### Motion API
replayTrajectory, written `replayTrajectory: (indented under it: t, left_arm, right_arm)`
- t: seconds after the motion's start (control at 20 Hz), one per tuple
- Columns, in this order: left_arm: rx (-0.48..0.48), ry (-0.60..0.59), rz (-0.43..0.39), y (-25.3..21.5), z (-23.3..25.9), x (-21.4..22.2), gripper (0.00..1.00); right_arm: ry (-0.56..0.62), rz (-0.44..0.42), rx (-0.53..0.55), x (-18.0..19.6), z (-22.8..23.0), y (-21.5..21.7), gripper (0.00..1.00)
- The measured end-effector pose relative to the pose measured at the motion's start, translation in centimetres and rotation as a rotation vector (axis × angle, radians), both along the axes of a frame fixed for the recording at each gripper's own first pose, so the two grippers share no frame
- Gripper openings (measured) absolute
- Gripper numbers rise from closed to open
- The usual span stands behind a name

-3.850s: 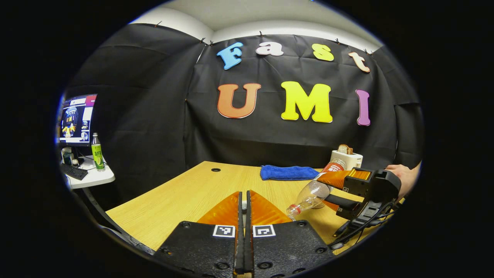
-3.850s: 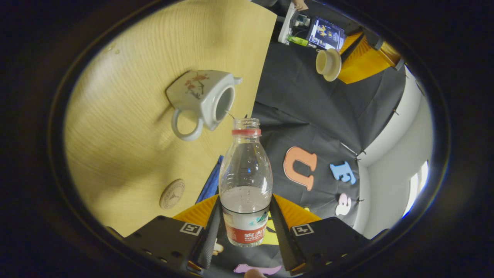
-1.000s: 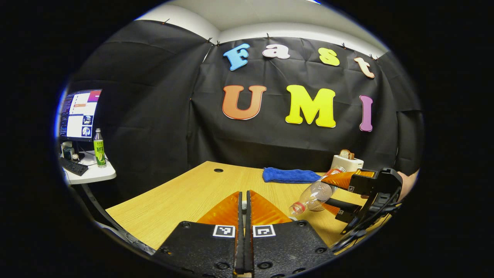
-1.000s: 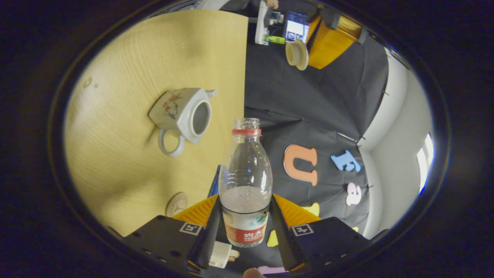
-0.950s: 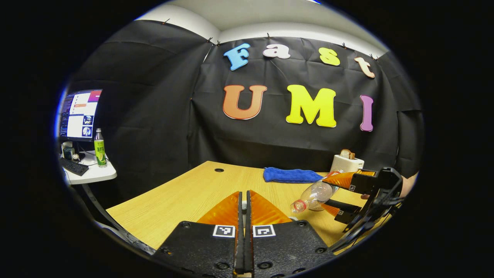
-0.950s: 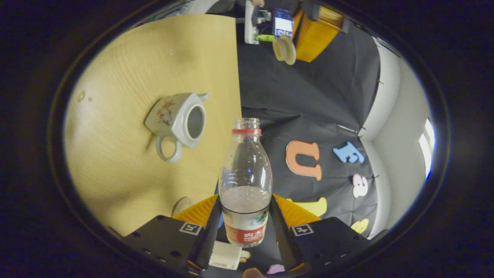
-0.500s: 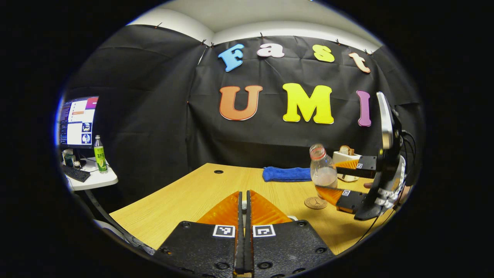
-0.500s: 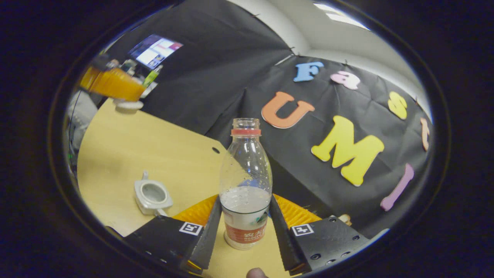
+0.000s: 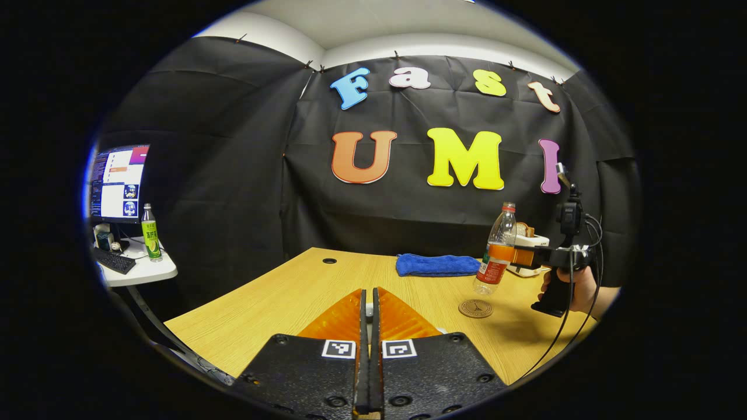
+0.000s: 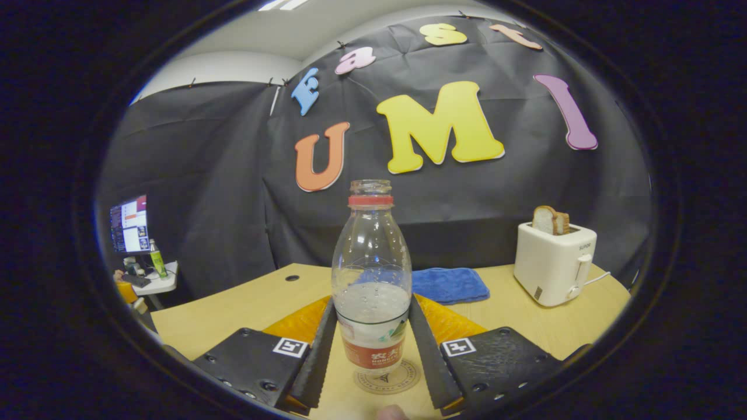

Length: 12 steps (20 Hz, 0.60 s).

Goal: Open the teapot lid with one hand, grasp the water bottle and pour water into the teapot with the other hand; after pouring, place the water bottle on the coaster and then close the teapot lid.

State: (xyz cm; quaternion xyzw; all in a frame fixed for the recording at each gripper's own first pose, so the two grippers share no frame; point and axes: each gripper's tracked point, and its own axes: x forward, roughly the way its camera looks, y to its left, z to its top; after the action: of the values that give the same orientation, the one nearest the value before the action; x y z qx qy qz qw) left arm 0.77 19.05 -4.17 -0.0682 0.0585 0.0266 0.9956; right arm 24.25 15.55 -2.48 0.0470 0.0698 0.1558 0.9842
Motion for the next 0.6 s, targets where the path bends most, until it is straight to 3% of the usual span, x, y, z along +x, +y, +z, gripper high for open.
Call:
replayTrajectory:
  t: [0.6]
  left_arm:
    - [0.006, 0.002, 0.003, 0.0, 0.0, 0.0, 0.02]
  right_arm:
    - [0.026, 0.002, -0.045, 0.9, -3.8, 0.3, 0.68]
